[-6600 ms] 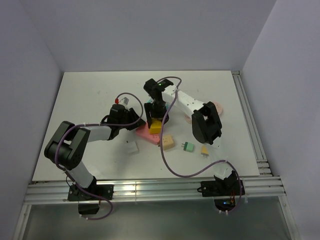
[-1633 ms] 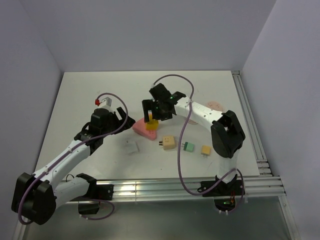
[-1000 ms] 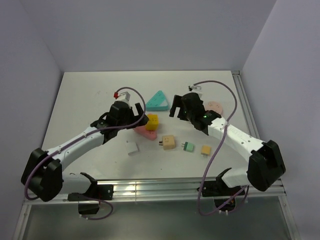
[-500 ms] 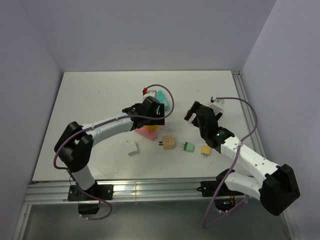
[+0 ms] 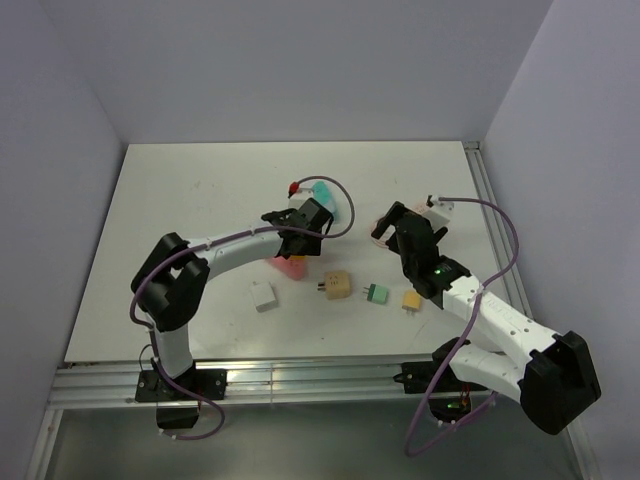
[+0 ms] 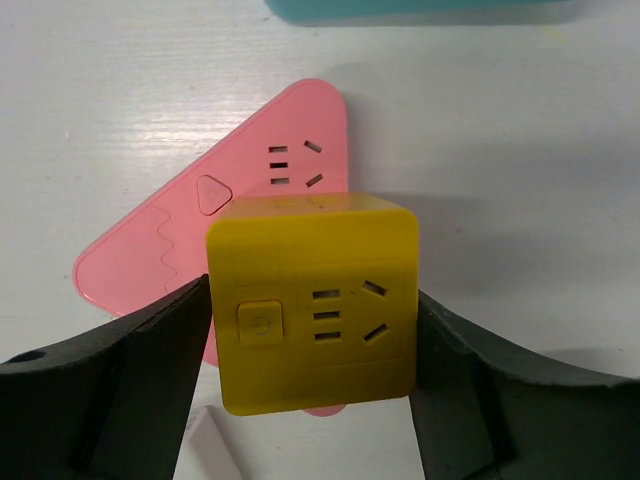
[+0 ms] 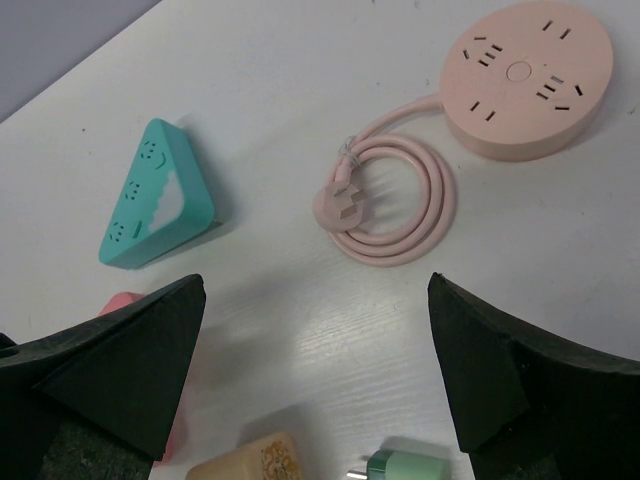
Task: Insert the plug
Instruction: Move the socket to the center of the board.
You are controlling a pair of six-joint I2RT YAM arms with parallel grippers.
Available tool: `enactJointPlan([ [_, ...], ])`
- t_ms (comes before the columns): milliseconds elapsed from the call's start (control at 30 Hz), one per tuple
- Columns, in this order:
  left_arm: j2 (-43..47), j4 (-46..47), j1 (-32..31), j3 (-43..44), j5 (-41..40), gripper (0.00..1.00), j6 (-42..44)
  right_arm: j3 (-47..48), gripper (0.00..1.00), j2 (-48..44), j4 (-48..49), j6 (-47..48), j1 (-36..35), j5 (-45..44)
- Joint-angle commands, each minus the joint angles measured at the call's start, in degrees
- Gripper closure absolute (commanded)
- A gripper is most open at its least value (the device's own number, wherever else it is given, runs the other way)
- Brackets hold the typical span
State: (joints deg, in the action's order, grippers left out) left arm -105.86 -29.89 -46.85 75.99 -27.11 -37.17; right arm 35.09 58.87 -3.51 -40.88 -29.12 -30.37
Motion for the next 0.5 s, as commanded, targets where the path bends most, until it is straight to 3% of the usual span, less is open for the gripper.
enactJointPlan([
  [0, 1.09, -2.28, 0.00, -2.15, -4.61, 0.22, -1.15, -0.73, 0.01, -1.30, 2.28, -0.95, 0.82, -1.27],
  [167, 5.31, 0.61, 5.00, -9.88, -4.09, 0.25, -0.71, -0.90, 0.01, -0.60, 2.63, -1.30, 1.26, -0.31],
  [367, 12.16, 4.66, 19.23, -17.18, -2.07, 0.25, 1.13, -0.64, 0.02, 0.45, 2.80, -1.57, 1.26, 0.31],
  [467, 14.02, 3.00, 23.55, -16.75, -4.52, 0.11, -1.50, -0.73, 0.02, 0.63, 2.89, -1.57, 1.26, 0.40],
])
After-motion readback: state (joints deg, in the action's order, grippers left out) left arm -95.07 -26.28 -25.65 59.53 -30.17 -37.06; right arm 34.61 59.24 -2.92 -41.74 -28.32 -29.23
